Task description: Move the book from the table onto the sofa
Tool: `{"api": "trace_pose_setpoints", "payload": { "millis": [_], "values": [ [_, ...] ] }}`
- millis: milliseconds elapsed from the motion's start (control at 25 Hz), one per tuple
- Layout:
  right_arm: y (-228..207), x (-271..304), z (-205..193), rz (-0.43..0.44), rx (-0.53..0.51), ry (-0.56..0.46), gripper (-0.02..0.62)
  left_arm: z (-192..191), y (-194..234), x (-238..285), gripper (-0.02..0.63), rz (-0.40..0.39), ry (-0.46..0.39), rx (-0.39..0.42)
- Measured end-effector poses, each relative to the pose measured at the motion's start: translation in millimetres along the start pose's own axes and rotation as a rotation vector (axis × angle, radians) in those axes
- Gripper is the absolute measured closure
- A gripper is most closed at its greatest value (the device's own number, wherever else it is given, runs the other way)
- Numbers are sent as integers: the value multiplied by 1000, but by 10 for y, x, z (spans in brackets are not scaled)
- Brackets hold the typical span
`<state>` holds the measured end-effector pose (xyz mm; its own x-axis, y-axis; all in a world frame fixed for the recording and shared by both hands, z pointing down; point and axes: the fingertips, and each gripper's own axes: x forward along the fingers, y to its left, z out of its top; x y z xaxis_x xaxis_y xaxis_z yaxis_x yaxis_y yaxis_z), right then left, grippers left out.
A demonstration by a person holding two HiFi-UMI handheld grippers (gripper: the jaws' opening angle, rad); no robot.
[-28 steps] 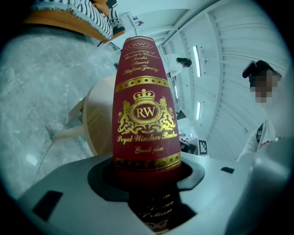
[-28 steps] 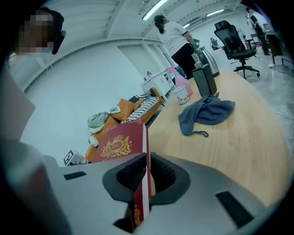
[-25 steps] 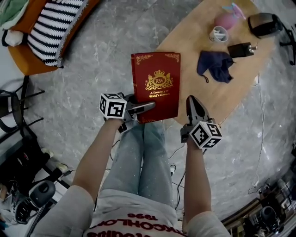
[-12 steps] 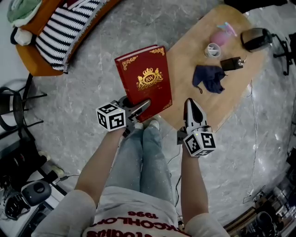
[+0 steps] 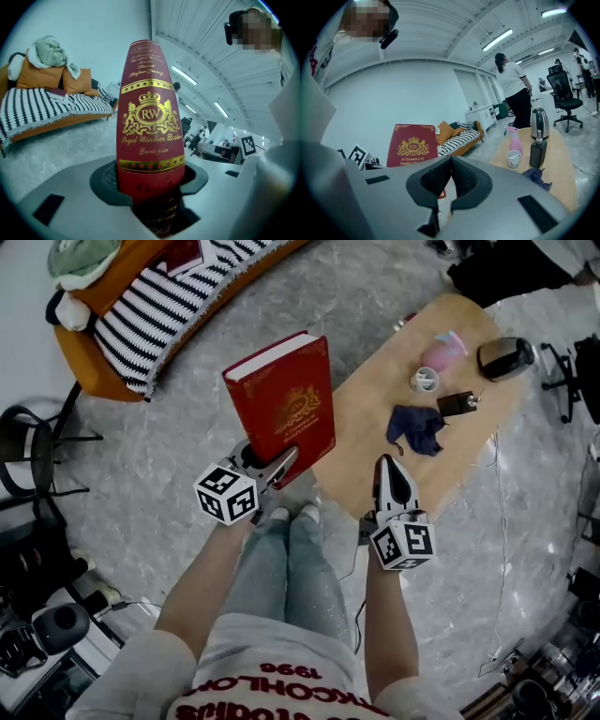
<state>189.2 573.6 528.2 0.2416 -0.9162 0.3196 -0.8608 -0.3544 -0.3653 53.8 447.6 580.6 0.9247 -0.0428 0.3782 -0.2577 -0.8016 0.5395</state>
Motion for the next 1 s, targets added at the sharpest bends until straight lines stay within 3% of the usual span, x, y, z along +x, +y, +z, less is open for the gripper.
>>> {"api": "trace_pose_setpoints", "payload": {
  "millis": [720, 1000],
  "values": [
    [1056, -459, 1038, 62, -135, -57, 569, 961, -359, -1189, 364, 51, -201, 21],
    [1358, -718, 1316, 97, -170, -82, 569, 1272, -619, -1598, 364, 76, -261, 133]
  ]
}}
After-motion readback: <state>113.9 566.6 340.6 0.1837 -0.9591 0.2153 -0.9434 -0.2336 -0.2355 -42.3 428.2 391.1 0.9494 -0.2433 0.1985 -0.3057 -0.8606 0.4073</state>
